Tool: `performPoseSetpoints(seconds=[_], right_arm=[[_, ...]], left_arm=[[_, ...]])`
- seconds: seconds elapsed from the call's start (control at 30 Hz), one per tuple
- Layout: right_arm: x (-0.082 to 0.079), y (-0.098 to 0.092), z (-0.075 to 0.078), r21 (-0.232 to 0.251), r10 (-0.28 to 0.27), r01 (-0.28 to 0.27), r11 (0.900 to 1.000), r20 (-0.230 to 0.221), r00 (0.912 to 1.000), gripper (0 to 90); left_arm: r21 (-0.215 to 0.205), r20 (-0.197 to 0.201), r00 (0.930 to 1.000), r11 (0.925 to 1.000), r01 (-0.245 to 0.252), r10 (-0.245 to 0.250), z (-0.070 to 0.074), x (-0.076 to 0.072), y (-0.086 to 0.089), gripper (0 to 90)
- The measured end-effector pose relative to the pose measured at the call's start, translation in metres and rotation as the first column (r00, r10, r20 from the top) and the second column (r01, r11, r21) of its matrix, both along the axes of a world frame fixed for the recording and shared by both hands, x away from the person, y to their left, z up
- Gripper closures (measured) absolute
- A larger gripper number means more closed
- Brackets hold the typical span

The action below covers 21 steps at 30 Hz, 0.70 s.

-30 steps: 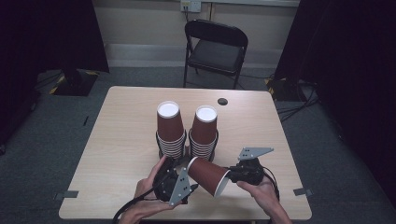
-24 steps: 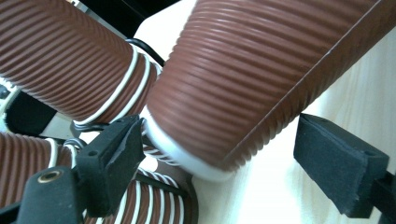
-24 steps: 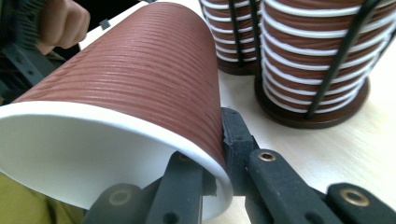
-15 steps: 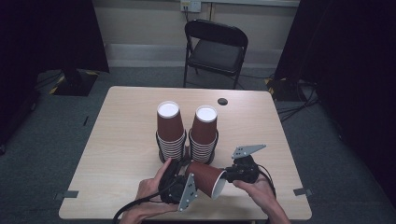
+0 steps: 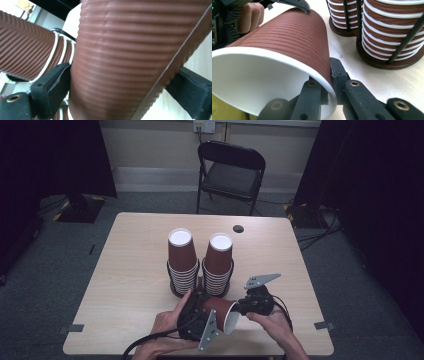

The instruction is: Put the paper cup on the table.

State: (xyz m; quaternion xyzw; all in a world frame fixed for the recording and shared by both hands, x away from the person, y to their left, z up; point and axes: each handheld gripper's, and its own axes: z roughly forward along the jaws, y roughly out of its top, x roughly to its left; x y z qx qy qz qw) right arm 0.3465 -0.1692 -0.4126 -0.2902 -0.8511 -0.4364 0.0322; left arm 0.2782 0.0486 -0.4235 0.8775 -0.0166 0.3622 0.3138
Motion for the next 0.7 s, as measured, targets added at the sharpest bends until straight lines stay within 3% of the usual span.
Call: performPoseSetpoints(seconds=[0.17,0.27,0.43,0.47,0.53,0.7], right_arm=[[0.001,0.001,0.0,0.005,-0.003,0.003,1.0,-0.008,1.0,86.6],[0.001,0.001,0.0,0.014,-0.011,0.011,1.0,-0.012,0.9999,86.6],[0.002,0.004,0.0,0.008,-0.022,0.022,1.0,-0.019,0.9996,87.1],[0.002,0.005,0.0,0.006,-0.024,0.024,1.0,-0.021,0.9995,87.6],[0.002,0.007,-0.001,-0.005,-0.027,0.027,1.0,-0.025,0.9993,87.8],[0.002,0.009,-0.001,-0.002,-0.029,0.029,1.0,-0.033,0.999,88.1]], left_arm=[[0.01,-0.01,0.9999,0.9999,0.007,-0.007,0.001,0.0,-0.004,7.7],[-0.015,-0.014,0.9999,0.9999,-0.009,0.009,0.001,0.0,-0.007,7.4],[0.0,-0.001,0.9993,0.9993,0.037,-0.037,0.002,-0.005,-0.015,9.1],[-0.019,0.0,0.9988,0.9986,0.05,-0.05,0.002,-0.006,-0.017,9.3],[0.0,0.004,0.9988,0.9988,0.049,-0.049,0.002,-0.007,-0.019,9.0],[-0.042,0.017,0.9986,0.9979,0.05,-0.049,0.003,-0.007,-0.023,8.3]])
